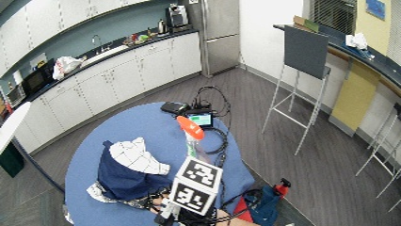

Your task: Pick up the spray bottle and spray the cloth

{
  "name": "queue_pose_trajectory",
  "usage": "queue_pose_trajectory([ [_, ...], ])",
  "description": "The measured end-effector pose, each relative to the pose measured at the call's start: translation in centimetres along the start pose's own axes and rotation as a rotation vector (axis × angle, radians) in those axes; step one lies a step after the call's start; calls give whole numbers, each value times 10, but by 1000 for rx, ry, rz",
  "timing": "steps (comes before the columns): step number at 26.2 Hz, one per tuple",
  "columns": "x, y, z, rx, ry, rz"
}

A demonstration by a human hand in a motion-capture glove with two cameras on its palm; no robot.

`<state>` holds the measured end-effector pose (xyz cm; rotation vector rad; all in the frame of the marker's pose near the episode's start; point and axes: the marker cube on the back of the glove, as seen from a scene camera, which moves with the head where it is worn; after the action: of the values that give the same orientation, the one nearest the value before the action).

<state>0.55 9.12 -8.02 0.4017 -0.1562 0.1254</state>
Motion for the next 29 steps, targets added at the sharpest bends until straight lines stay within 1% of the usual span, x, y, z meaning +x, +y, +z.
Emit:
queue_pose_trajectory([
  [3,20,20,-52,247,11,55],
  [5,33,36,-76,391,-23,108],
  [7,46,54,-85,496,-90,164],
  [10,86,68,-95,618,-278,291],
  [12,126,58,-96,608,-402,397],
  [14,159,42,-89,540,-491,470],
  [16,176,27,-78,464,-557,491],
  [21,185,-5,-51,320,-636,465],
  [24,186,-12,-41,311,-632,462],
  [29,192,-7,-42,380,-594,499],
])
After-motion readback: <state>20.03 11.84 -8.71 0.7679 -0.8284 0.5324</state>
